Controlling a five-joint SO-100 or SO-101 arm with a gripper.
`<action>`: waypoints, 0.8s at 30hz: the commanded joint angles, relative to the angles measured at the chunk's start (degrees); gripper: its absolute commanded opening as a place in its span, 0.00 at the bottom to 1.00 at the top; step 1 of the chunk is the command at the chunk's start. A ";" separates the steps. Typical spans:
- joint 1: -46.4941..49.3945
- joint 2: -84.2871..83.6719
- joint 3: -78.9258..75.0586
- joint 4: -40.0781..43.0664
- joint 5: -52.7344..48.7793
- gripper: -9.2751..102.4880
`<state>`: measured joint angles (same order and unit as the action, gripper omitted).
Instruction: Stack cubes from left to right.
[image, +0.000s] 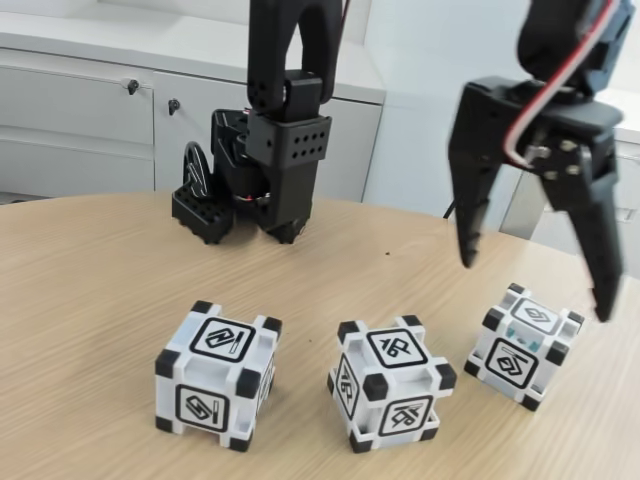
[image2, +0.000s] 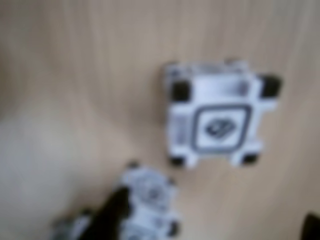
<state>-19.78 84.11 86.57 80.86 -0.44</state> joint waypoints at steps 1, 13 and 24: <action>0.18 0.26 -2.72 -3.25 -2.46 0.42; 0.09 -6.33 -2.72 -3.96 -8.61 0.42; -0.09 -11.07 -2.72 -10.20 -11.16 0.42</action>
<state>-19.69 72.86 86.40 71.98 -10.90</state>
